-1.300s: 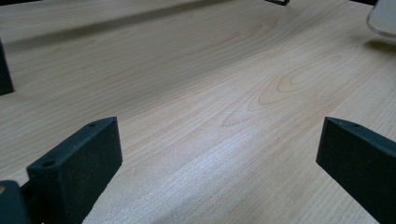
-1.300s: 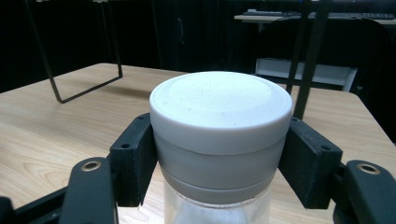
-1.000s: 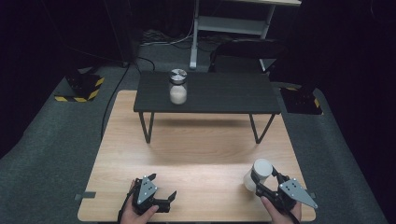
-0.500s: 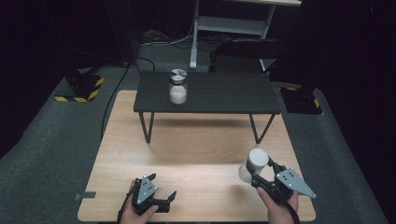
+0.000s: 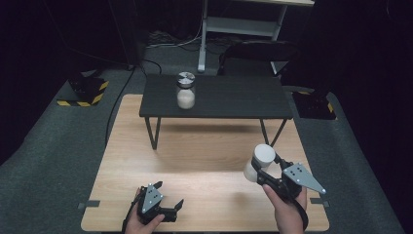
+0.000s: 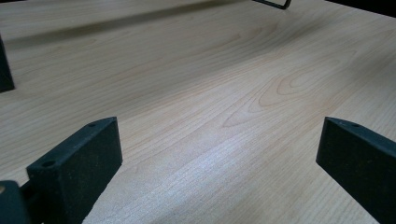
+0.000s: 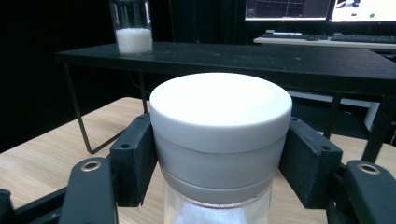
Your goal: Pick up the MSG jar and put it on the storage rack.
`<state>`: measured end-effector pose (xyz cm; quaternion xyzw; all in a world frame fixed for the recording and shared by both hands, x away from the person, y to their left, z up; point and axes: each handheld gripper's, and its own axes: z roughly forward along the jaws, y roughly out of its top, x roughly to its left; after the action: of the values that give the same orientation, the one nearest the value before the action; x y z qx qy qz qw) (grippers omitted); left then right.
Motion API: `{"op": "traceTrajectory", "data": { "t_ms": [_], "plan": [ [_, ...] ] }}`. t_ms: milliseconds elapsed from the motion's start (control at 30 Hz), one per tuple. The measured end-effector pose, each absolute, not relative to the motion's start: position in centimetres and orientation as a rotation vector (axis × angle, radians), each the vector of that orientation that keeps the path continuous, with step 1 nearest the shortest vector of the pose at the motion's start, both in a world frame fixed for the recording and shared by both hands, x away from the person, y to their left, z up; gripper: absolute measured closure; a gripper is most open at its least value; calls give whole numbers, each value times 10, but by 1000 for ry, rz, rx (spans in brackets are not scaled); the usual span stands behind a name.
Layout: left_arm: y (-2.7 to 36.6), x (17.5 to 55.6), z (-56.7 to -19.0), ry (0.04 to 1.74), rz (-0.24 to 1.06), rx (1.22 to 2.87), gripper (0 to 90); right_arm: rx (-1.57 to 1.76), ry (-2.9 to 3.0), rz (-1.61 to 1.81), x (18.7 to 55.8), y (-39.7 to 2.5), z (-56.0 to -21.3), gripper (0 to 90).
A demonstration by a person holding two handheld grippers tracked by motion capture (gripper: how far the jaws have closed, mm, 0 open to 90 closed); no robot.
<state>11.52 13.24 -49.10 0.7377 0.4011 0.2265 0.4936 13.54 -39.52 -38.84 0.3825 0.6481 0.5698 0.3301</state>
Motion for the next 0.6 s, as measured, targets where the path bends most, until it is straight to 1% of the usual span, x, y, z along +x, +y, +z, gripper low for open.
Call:
{"op": "traceTrajectory", "data": {
  "t_ms": [600],
  "plan": [
    [134,116,-492,972,540,1783,2,965,1708,1496,151,-374,-369,340]
  ]
}}
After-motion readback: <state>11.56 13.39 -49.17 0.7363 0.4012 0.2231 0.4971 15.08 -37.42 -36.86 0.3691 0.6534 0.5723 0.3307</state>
